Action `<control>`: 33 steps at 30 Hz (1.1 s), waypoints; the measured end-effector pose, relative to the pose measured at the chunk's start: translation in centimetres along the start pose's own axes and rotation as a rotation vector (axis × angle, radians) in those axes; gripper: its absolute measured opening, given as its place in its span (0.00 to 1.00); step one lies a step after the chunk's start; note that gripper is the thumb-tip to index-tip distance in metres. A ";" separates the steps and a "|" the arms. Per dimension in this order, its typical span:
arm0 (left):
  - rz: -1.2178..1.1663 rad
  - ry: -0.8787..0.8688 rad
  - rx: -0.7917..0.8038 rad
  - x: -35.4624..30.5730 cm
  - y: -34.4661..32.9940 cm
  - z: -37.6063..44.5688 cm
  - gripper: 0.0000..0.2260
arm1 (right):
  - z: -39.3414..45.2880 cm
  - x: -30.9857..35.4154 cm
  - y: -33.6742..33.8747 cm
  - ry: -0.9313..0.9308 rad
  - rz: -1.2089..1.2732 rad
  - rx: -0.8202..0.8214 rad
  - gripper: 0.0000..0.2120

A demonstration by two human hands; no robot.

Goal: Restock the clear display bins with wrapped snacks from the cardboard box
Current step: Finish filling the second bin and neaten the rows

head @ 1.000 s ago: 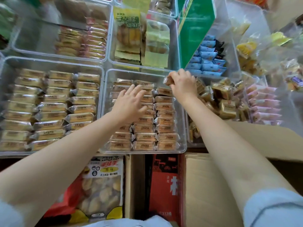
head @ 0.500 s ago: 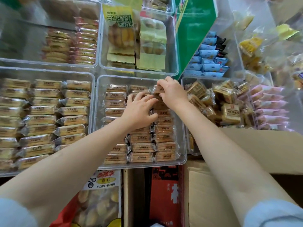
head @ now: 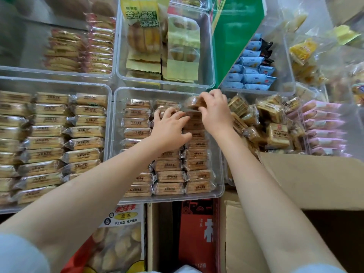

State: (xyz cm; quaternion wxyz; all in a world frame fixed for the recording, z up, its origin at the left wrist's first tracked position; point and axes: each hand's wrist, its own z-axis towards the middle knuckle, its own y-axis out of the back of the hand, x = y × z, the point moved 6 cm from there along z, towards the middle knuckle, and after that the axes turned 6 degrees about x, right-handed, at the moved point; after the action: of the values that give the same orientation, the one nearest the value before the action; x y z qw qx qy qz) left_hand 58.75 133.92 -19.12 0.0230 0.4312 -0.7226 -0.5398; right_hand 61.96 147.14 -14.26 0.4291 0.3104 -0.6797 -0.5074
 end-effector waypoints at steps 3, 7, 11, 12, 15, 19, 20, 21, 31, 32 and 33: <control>-0.068 0.011 -0.007 -0.1 0.2 0.2 0.27 | -0.4 -1.4 1.5 -0.066 0.110 -0.107 0.14; -0.227 -0.014 -0.047 -0.9 1.2 -0.3 0.28 | -0.6 -1.4 1.9 -0.070 0.138 -0.151 0.14; -0.544 0.019 -0.013 -0.7 1.7 -1.1 0.29 | -0.6 -0.6 1.2 0.025 0.119 -0.106 0.15; -0.646 0.031 0.001 -0.5 1.6 -1.2 0.26 | -0.5 -0.5 0.8 0.032 0.073 -0.083 0.15; -0.901 0.089 0.051 0.3 1.6 -1.1 0.22 | -0.4 0.4 -0.4 0.037 -0.139 -0.030 0.19; -1.024 0.145 0.076 1.2 1.9 -0.8 0.20 | -0.6 2.0 -0.7 -0.006 -0.320 -0.063 0.23; -1.029 0.147 0.077 1.3 2.0 -0.8 0.19 | -0.6 2.4 -0.7 -0.028 -0.347 -0.069 0.21; -1.034 0.151 0.078 1.3 2.0 -0.7 0.19 | -0.6 2.8 -0.7 -0.045 -0.374 -0.072 0.20; -1.090 0.146 0.105 1.2 1.4 -1.1 0.20 | -0.9 2.8 1.1 -0.076 -0.471 -0.089 0.19; -1.087 0.141 0.108 1.1 1.4 -1.0 0.20 | -0.9 3.2 1.0 -0.069 -0.487 -0.094 0.18; -1.080 0.135 0.113 1.0 1.4 -1.0 0.21 | -0.7 3.6 0.8 -0.059 -0.500 -0.096 0.17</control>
State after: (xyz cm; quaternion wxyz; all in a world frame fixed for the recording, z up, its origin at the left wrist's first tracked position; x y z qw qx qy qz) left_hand 57.78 132.57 -18.04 -0.2342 0.7752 -0.4232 -0.4063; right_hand 61.07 143.99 -12.44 0.2847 0.4330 -0.5691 -0.6384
